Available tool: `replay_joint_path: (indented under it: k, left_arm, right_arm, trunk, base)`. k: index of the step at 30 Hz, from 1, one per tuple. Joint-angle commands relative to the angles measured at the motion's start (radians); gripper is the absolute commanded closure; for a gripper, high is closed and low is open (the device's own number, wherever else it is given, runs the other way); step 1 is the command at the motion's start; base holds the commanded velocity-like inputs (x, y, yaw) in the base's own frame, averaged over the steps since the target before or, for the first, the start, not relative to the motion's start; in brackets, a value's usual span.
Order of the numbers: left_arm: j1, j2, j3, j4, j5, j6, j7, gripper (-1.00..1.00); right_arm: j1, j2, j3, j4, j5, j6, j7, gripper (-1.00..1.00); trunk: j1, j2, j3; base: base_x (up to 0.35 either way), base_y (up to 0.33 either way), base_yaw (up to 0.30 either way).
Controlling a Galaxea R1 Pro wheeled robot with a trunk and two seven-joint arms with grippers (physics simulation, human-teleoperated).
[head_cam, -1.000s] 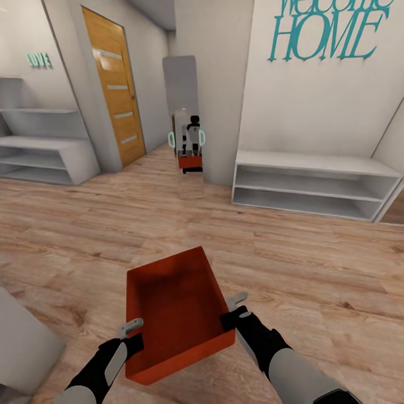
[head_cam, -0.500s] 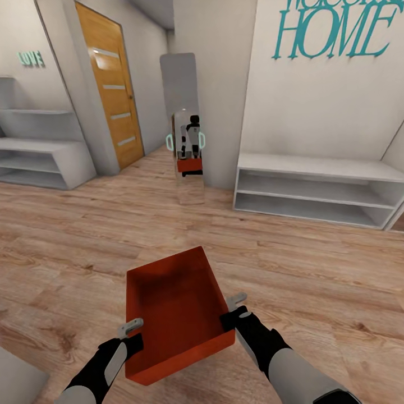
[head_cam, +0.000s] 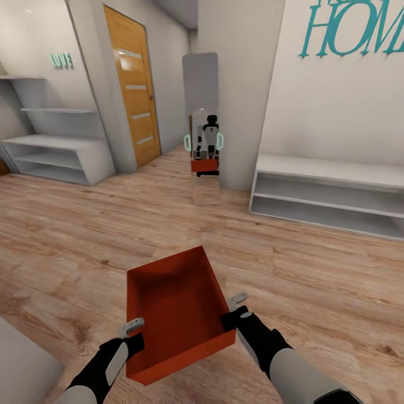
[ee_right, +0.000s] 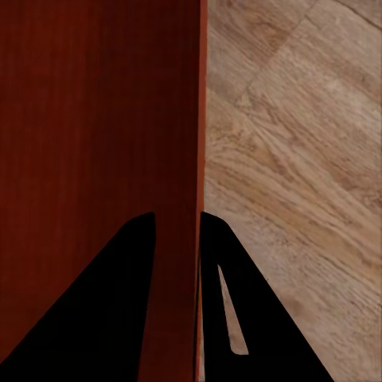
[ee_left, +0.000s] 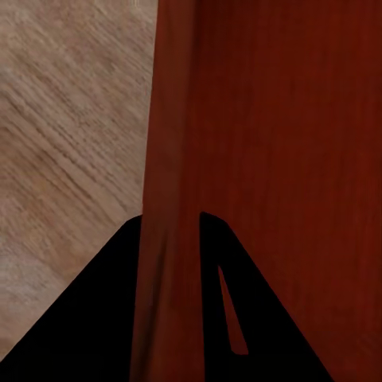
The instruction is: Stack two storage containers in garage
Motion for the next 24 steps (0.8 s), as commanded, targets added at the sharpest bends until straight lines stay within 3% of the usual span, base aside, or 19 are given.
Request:
replay_joint_path:
  k: [1, 6, 24]
  left_arm:
    - [0.000, -0.013, -0.069, 0.000, 0.043, 0.027, 0.006, 1.00]
    - [0.000, -0.013, -0.069, 0.000, 0.043, 0.029, 0.004, 1.00]
    - [0.000, -0.011, -0.069, 0.000, 0.044, 0.031, 0.003, 1.00]
  right_arm:
    - [0.000, 0.020, 0.082, -0.004, -0.009, 0.007, 0.024, 1.00]
    - [0.000, 0.020, 0.082, -0.004, -0.009, 0.007, 0.024, 1.00]
    - [0.000, 0.020, 0.082, -0.004, -0.009, 0.007, 0.024, 1.00]
  trunk:
    - [0.000, 0.000, -0.001]
    - [0.000, 0.000, -0.001]
    - [0.000, 0.000, -0.001]
  base:
    - [0.000, 0.000, 0.286]
    - [0.085, 0.000, 0.214]
    - [0.333, 0.000, 0.006]
